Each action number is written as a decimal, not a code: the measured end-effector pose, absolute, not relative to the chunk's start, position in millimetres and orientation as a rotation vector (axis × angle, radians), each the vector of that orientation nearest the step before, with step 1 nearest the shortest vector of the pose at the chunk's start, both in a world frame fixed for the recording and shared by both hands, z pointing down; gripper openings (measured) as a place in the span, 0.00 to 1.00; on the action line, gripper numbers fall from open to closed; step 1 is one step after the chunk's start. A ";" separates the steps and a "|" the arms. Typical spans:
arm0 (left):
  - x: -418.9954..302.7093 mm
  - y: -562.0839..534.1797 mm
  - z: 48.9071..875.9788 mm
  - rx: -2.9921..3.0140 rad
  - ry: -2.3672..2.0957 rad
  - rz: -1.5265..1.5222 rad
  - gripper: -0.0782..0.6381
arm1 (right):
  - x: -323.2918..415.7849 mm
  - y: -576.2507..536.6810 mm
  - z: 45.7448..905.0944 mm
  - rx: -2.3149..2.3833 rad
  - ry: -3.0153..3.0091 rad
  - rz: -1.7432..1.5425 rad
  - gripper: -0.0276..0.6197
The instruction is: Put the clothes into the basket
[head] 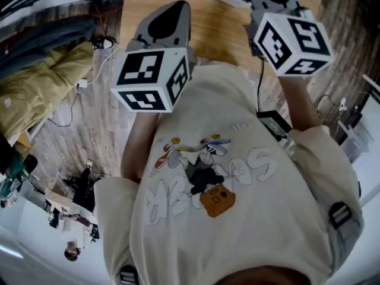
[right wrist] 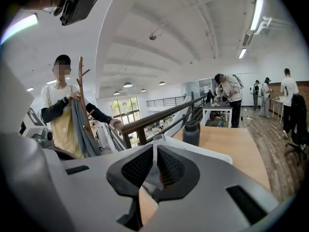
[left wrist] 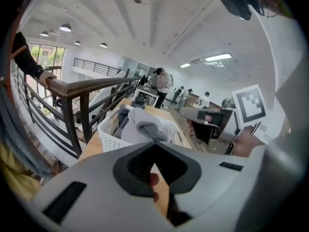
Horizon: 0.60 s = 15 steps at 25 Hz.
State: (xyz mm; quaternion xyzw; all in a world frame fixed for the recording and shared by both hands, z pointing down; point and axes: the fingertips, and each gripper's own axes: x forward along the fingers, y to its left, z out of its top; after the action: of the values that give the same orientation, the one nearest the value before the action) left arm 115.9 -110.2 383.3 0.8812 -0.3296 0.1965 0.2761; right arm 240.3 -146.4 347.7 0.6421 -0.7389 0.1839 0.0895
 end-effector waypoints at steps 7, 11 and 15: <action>113.7 -64.3 387.6 2.334 -0.787 0.557 0.11 | 239.8 -103.8 326.3 1.962 -2.153 0.510 0.11; 127.6 -44.1 375.7 2.385 -0.731 0.565 0.11 | 256.5 -72.7 308.3 2.032 -2.105 0.463 0.11; 113.4 -35.7 374.4 2.411 -0.668 0.549 0.11 | 244.3 -56.2 305.0 2.106 -2.059 0.442 0.10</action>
State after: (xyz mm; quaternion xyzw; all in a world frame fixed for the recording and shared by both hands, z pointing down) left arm 113.4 -35.7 374.4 0.9020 -0.2498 0.2054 0.2860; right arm 244.3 -56.2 305.0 0.7048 -0.6890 0.1478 0.0814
